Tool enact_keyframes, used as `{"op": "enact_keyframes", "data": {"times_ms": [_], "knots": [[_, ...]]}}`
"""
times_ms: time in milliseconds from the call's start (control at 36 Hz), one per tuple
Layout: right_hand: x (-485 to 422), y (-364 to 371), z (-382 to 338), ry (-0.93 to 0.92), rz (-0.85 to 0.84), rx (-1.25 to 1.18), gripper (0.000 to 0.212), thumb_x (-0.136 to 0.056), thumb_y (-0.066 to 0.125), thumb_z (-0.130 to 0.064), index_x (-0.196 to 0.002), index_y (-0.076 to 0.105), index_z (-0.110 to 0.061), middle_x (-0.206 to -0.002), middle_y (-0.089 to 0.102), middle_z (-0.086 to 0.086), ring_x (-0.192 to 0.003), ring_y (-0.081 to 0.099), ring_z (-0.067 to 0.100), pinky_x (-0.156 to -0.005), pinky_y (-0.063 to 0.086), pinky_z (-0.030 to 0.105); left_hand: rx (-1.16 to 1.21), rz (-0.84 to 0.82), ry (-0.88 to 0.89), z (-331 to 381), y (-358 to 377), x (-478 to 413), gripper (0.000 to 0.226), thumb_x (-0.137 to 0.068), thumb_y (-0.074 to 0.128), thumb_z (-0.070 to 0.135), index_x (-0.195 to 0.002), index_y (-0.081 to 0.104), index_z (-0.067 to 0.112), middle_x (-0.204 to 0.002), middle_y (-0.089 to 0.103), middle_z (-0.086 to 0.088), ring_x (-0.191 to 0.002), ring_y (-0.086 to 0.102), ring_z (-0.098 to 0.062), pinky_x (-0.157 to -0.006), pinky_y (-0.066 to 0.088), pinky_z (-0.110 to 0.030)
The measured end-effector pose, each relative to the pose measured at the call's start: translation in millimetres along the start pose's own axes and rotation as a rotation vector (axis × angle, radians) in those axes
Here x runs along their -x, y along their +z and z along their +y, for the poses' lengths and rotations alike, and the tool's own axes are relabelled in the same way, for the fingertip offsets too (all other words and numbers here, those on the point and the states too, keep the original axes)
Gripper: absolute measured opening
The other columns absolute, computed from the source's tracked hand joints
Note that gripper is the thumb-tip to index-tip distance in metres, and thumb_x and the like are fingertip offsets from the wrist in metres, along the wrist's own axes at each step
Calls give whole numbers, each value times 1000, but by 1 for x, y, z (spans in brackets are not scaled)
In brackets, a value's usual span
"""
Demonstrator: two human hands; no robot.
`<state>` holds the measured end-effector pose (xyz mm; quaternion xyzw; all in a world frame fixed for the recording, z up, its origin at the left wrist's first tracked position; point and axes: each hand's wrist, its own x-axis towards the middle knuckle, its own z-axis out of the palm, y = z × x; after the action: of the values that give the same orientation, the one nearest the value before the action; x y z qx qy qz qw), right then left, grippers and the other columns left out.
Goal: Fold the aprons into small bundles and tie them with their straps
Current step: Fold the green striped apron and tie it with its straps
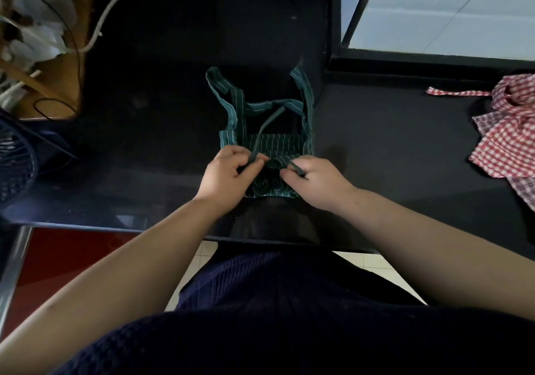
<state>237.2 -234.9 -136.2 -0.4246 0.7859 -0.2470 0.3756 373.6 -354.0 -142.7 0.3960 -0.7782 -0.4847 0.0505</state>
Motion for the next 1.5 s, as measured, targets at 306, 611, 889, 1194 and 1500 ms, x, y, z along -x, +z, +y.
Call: {"op": "enact_keyframes", "data": {"times_ms": [306, 611, 889, 1194, 1500], "knots": [[4, 13, 5, 70, 302, -7, 43, -95, 56, -30, -60, 44, -9, -72, 38, -3, -64, 44, 17, -57, 32, 20, 68, 424, -266, -8, 12, 23, 17, -91, 64, 35, -97, 72, 21, -96, 54, 15, -94, 52, -6, -70, 33, 0], [9, 16, 19, 509, 454, -462, 24, -91, 63, -29, -92, 57, -5, -76, 61, 7, -65, 63, 23, -71, 57, 50, 29, 412, -369, -18, 5, 28, 24, -87, 67, 42, -82, 61, 18, -75, 60, 9, -74, 58, -12, -63, 39, -23], [16, 7, 17, 340, 420, 245, 40, -95, 54, -39, -118, 38, -10, -67, 47, -2, -57, 45, 18, -47, 30, 29, 42, 701, -405, -12, 25, 40, 123, -72, 82, 40, -151, -10, 15, -150, 5, -17, -137, 14, -28, -110, 36, -43], [17, 5, 27, -128, 260, 514, 34, -93, 45, -1, -122, 59, -10, -112, 54, 16, -99, 54, 38, -80, 43, 39, -539, 324, 614, -45, 13, 32, 29, -86, 46, 2, -101, 71, -1, -98, 69, -15, -83, 68, -34, -67, 59, -42], [25, 2, 30, -195, -211, 632, 82, -93, 51, -49, -152, 12, -9, -160, -6, 6, -146, 8, 26, -118, 17, 37, -626, -62, 294, -39, 3, 30, 89, -89, 63, 39, -154, 6, 18, -159, 8, 10, -147, -2, -9, -115, 1, -20]]}}
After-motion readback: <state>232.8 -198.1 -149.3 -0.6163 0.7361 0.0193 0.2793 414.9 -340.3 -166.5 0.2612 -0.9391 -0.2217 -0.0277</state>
